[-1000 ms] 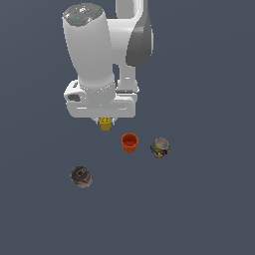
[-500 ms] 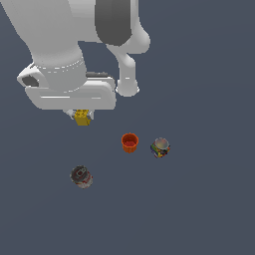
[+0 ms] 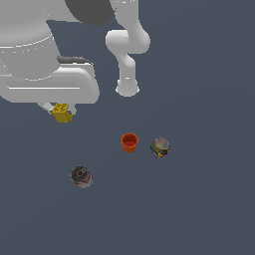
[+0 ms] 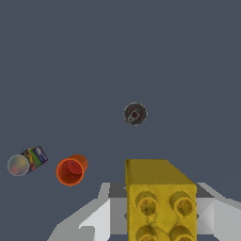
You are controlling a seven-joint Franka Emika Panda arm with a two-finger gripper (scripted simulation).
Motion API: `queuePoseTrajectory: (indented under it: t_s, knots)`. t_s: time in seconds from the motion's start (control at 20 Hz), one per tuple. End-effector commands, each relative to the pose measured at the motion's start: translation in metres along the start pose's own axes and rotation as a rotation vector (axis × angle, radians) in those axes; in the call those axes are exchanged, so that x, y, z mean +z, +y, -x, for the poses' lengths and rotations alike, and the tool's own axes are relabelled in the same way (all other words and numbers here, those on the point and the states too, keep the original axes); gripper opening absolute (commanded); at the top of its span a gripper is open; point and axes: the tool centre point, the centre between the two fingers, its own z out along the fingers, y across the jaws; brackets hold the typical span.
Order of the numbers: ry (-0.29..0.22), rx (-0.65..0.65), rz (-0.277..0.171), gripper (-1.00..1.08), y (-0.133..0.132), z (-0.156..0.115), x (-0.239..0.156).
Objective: Pick up a designated object from a clutter of objects.
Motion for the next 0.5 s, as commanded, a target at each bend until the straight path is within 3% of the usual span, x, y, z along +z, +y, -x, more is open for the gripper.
queuePoseTrajectory:
  t_s: [0.0,0.45]
  knots:
    - [0.000,-0.001,0.000,-1.00,0.0049,-0.0037,-0.0063]
    - [-0.001,0.000,0.000,-1.00,0.0114,-0.0091,-0.0139]
